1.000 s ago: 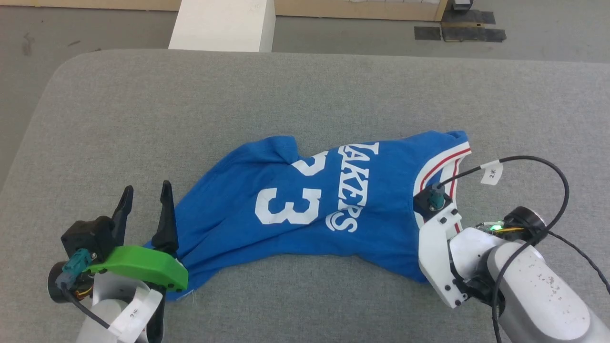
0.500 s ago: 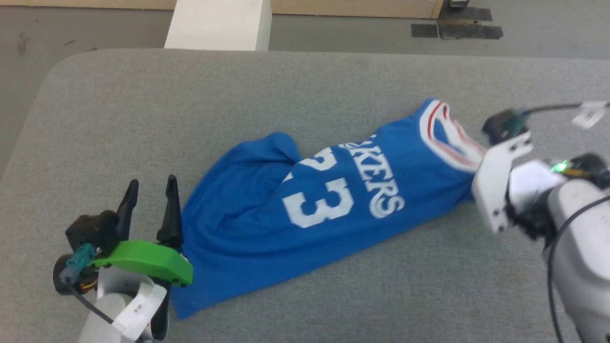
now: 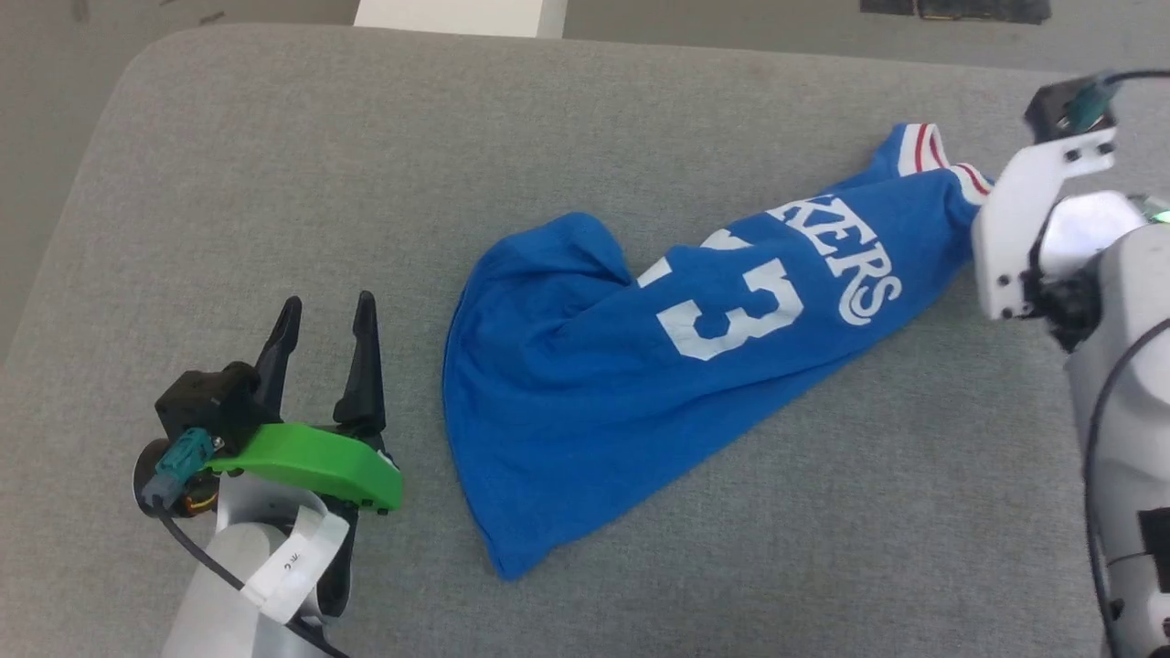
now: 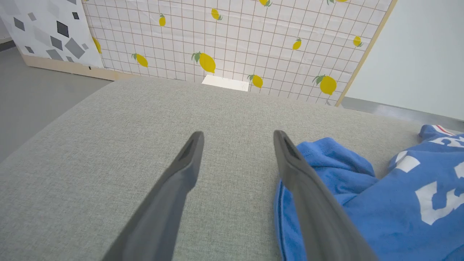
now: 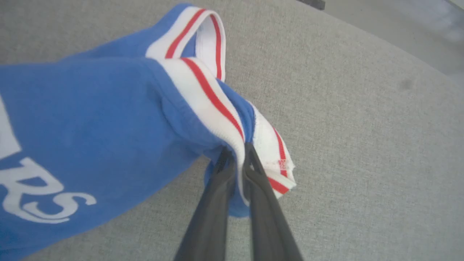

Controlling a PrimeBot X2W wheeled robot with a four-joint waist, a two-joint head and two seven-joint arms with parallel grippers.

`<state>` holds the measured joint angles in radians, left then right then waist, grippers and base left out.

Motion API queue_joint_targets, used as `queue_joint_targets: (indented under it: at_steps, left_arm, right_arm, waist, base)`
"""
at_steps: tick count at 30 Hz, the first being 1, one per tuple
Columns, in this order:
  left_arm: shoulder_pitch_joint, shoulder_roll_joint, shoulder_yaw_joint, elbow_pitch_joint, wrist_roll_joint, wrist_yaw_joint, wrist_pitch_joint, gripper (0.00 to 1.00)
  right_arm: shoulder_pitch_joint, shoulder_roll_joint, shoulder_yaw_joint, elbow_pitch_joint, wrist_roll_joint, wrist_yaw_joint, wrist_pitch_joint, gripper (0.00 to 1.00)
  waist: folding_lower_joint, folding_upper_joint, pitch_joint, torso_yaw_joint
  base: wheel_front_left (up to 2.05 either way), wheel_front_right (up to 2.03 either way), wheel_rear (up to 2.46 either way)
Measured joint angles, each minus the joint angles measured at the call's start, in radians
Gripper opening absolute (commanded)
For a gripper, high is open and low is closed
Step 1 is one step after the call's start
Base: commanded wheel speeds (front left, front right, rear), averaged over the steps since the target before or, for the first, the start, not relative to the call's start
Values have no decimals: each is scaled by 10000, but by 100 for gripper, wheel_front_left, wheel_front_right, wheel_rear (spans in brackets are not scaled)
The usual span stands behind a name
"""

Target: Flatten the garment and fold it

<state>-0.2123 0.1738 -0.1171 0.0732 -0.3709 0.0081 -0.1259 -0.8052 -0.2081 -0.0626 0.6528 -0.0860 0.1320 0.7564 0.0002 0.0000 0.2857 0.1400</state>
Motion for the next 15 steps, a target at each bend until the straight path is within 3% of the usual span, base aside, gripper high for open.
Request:
queue_joint_targets:
  at_steps: [2,3,4,11,15]
  left_arm:
    - [-1,2,-15,65,-8,-4,-2,100]
    - [-2,0,-21,113,-15,-12,-4,100]
    - [-3,0,-31,150,-17,-29,-4,100]
    - [17,12,-73,362,-96,-48,-6,100]
    - [119,61,-61,401,-249,-38,4,100]
  right_arm:
    - [1,190,-59,282,-107,0,88,0]
    - [12,284,-98,410,-107,0,100,5]
    - [31,328,-75,497,-107,0,79,100]
    - [102,537,-96,472,779,0,-1409,100]
    - [482,702,-280,-234,1630,0,-2851,100]
  waist:
    - [0,0,59,41]
    - [1,0,58,42]
    - [0,0,44,38]
    - [-1,0,-370,-159]
    - [-2,0,-733,-374]
  base:
    - [0,0,0]
    - [0,0,0]
    - [0,0,0]
    - [0,0,0]
    - [0,0,0]
